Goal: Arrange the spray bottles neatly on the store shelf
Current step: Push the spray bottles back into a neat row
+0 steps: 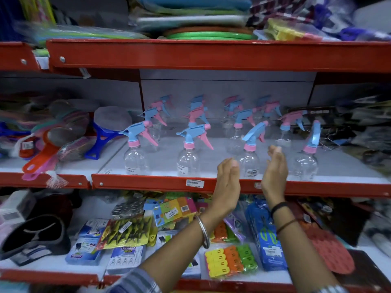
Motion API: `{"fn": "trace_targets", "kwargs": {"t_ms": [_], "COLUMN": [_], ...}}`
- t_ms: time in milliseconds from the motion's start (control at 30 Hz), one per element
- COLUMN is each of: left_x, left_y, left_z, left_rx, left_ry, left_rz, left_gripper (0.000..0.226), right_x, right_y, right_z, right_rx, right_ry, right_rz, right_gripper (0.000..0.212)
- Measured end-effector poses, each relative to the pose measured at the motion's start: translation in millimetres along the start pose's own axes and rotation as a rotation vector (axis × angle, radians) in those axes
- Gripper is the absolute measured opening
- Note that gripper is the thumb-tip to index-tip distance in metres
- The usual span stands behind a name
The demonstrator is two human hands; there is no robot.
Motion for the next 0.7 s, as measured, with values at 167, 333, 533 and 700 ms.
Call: {"fn": "trace_targets", "kwargs": {"t_ms": [167, 333, 533, 700], "left_x": [-11, -20, -29, -33], "left_y": [2, 5, 6, 4], "left_z": [-18, -21, -20, -21], "left_rx": [0.057, 0.058, 0.047, 0.036], "left_ry": [0.056, 0.092, 0.120, 0.133], "left_rz": [0.138, 0.173, 0.222, 0.224], "left_gripper": [0.067, 0.080, 0.095, 0.092], "right_x": [-25, -21, -12, -6], "right_y": [13, 9, 8, 9], "right_z": [-2, 10, 17, 17], "right_rx": [0.087, 0.087, 0.125, 0.148], "right_ry": [-0.421, -0.446, -0.401, -0.424], "right_rz": [-0.238, -0.234, -0.144, -0.105], "right_gripper": [0.066, 0.068, 0.074, 0.076]}}
Point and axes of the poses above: each hand's wrist, its own x-axis away from the middle knuckle, its own z-axis out of the back of the hand, y = z × x, the point moved 2 cm from there along -x, towards the middle knuckle, and after that the axes turned 2 degrees about x, right-handed, at the moved point
